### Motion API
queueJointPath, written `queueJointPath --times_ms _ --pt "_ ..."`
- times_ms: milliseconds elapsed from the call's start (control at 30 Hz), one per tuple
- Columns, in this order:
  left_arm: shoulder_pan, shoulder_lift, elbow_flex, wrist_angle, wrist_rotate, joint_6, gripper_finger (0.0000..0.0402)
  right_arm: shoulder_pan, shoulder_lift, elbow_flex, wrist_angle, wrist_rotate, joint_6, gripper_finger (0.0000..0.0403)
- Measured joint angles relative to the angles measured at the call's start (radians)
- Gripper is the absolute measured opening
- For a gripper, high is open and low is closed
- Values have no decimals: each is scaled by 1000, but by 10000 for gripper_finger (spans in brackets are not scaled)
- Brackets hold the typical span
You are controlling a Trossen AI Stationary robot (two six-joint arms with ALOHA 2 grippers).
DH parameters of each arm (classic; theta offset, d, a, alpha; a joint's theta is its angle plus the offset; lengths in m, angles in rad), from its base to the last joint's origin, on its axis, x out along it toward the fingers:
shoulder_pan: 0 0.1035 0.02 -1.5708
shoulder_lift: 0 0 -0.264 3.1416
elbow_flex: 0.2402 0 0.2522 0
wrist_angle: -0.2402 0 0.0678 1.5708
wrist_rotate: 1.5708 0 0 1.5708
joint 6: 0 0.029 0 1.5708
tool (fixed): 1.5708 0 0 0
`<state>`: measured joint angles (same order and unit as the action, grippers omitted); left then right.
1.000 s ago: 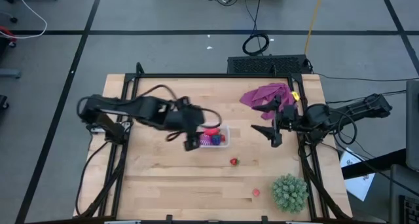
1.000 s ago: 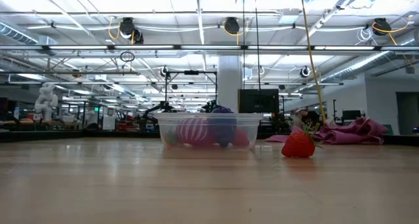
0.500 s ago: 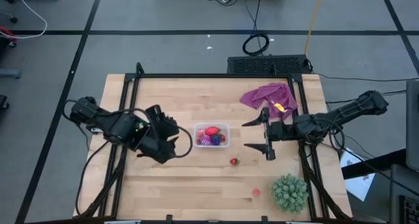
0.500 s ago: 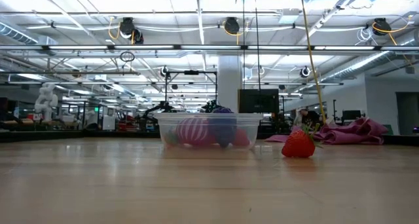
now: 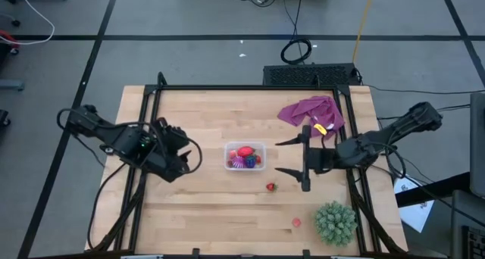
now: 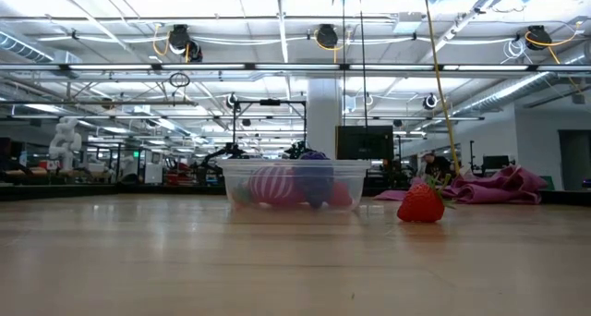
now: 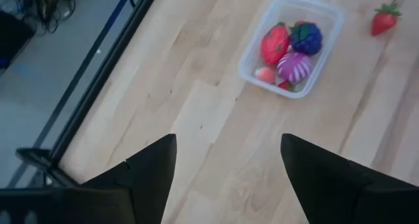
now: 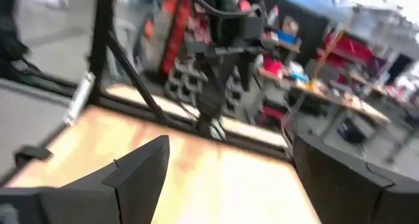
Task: Pick and placing Produce into tupperware
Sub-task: Put the red strawberry fruit into the transparent container
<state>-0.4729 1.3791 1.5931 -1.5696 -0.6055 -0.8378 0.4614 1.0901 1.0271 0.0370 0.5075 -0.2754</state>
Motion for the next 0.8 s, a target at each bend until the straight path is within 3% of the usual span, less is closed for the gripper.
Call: queueJointPath --times_ms 200,333,667,800 --pt "-1 -45 -71 -2 1 -33 277 -1 131 262 -423 49 191 317" --pt "-1 -48 -79 -1 0 -9 274 -1 210 360 -626 43 368 317" --pt "-1 -48 -79 -1 -24 5 273 -4 302 375 -793 -144 684 317" --pt "0 -48 -79 -1 -24 5 273 -13 337 375 -857 -172 752 317"
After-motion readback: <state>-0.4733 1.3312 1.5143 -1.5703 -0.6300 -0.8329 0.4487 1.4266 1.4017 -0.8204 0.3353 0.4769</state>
